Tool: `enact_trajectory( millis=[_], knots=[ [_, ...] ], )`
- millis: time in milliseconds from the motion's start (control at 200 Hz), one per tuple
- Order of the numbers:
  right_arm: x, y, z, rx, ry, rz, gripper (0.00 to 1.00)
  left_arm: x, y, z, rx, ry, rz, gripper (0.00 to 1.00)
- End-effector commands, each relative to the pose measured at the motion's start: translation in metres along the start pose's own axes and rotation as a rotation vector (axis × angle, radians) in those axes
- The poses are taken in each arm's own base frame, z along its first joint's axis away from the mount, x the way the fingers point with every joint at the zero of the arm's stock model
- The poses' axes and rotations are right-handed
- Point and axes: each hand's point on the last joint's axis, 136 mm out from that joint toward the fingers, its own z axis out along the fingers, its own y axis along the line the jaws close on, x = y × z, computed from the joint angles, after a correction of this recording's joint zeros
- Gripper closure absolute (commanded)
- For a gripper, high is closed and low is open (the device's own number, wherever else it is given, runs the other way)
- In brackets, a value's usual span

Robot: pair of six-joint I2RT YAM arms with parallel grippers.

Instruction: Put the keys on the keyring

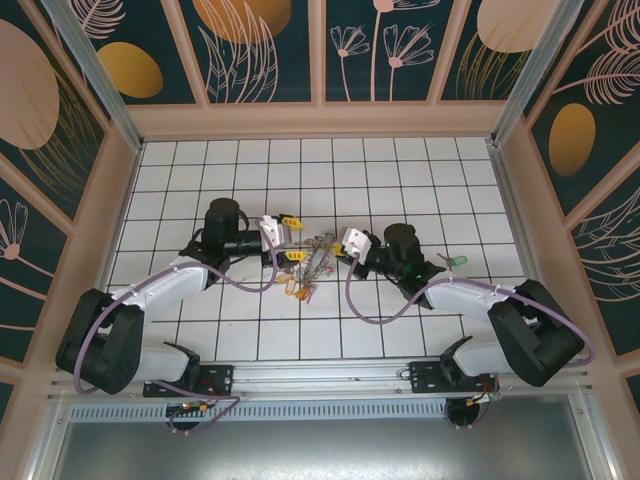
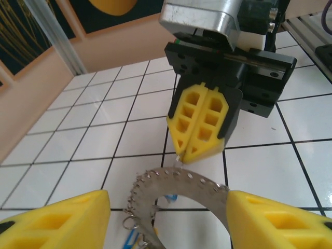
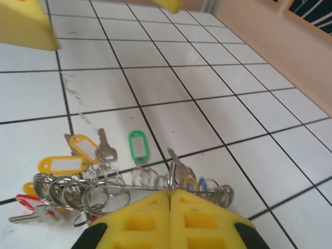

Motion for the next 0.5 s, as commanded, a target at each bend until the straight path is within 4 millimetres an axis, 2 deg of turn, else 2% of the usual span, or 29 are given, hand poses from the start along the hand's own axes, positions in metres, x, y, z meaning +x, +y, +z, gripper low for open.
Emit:
enact_trajectory(
  millis=[0, 210, 495],
  knots=[
    [-0.052, -0.002, -0.008, -0.044, -0.166, -0.049, 1.00, -0.006, -0.007, 0.003, 0.051, -0.006, 0.060, 0.41],
    [-0.076, 0.005, -0.017, -0.097, -0.219, -0.068, 1.00, -0.009, -0.013, 0.004, 0.058, -0.013, 0.068, 0.46],
    [-0.083, 0.018, -0.018, -0.128, -0.209, -0.105, 1.00, -0.016, -0.025, 0.011, 0.087, -0.038, 0.091, 0.51]
  ],
)
